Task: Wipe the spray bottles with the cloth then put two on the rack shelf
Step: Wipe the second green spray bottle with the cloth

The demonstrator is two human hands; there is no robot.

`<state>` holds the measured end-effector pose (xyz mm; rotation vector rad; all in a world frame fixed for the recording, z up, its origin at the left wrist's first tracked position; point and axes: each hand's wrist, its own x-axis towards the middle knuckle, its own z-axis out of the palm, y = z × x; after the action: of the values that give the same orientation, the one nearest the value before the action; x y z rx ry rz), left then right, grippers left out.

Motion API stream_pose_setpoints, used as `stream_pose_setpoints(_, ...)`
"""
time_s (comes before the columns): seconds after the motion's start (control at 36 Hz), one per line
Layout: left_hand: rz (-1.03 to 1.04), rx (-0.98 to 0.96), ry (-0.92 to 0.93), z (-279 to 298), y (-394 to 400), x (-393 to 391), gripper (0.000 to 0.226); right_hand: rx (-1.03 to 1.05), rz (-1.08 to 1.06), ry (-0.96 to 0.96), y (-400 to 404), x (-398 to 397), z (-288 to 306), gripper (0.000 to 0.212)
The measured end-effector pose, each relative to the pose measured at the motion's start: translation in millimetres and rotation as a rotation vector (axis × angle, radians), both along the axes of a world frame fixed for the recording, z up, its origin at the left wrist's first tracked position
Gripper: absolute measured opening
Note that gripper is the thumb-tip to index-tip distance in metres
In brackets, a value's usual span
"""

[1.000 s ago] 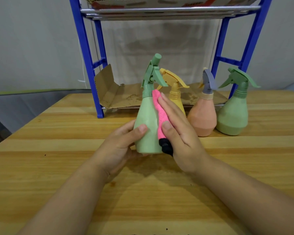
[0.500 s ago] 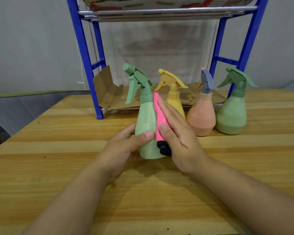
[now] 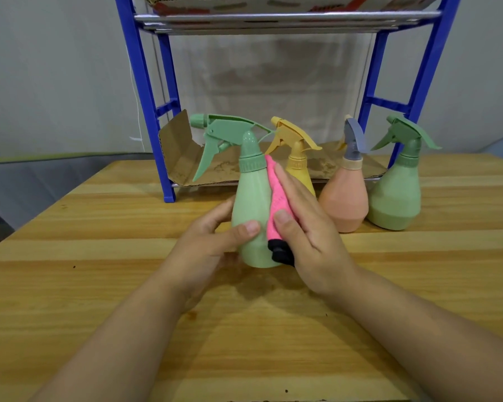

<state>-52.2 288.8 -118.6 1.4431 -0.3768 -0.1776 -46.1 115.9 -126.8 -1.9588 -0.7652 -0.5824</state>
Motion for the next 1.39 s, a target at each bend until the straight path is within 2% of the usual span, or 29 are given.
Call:
stream_pose_setpoints(0.06, 0.004, -0.069, -0.005, 2.4, 1.8, -0.5, 0.063, 0.037, 0.053, 0.025, -1.1, 0.7, 1.8, 0.059)
stream_pose_setpoints(0.17, -0.002, -0.229, 0.082, 4.6, 1.5, -1.0, 0.052, 0.237, 0.175, 0.189, -4.0, 1.4, 2.8, 0.059)
stream_pose_setpoints(0.25, 0.002, -0.212, 0.094, 1.8, -1.5, -0.1, 0.045, 0.183, 0.100, 0.165, -3.3, -0.2, 1.8, 0.057)
stream_pose_setpoints(0.36, -0.054, -0.073, 0.080, -0.9, -1.4, 1.9, 0.060, 0.016, -0.013, 0.060, -3.7, -0.9, 0.6, 0.061)
stream_pose_setpoints(0.44, -0.069, -0.054, 0.080, -0.9, -0.6, 2.6, 0.067, -0.040, -0.021, 0.015, -3.6, -0.3, 1.0, 0.063)
stream_pose_setpoints(0.53, -0.038, -0.091, 0.053, 0.6, -0.3, 3.1, 0.069, -0.022, 0.001, 0.019, -4.9, 0.8, 2.1, 0.064)
stream_pose_setpoints(0.61, -0.017, -0.207, 0.077, 2.5, -0.7, 3.3, 0.066, 0.028, 0.039, 0.028, -5.7, 1.8, 4.2, 0.061)
stream_pose_setpoints(0.72, 0.015, -0.293, 0.138, 3.6, -1.8, 2.5, 0.055, 0.105, 0.087, 0.121, -5.3, 1.6, 5.8, 0.048)
stream_pose_setpoints(0.78, 0.024, -0.261, 0.140, 2.3, -2.9, 1.3, 0.055, 0.104, 0.084, 0.158, -5.1, 1.7, 3.6, 0.043)
stream_pose_setpoints(0.89, 0.110, -0.140, 0.060, -0.2, -6.3, 2.5, 0.060, 0.088, 0.059, 0.248, -1.8, 2.1, 2.2, 0.050)
stream_pose_setpoints(1.06, 0.157, -0.149, 0.028, -0.4, -4.9, 4.8, 0.074, 0.081, 0.043, 0.259, 0.5, 0.3, 3.8, 0.052)
stream_pose_setpoints(1.25, 0.196, -0.183, 0.012, 1.9, -0.6, 1.7, 0.055, 0.072, 0.011, 0.299, 0.2, 0.9, 3.8, 0.048)
stream_pose_setpoints(1.33, 0.226, -0.133, -0.026, 0.8, 1.3, 1.2, 0.041, -0.014, -0.045, 0.320, 0.5, 1.0, 2.2, 0.047)
stream_pose_setpoints(1.39, 0.258, -0.067, -0.049, 1.0, 2.4, 0.1, 0.040, -0.055, -0.071, 0.347, -1.1, 2.0, 3.5, 0.047)
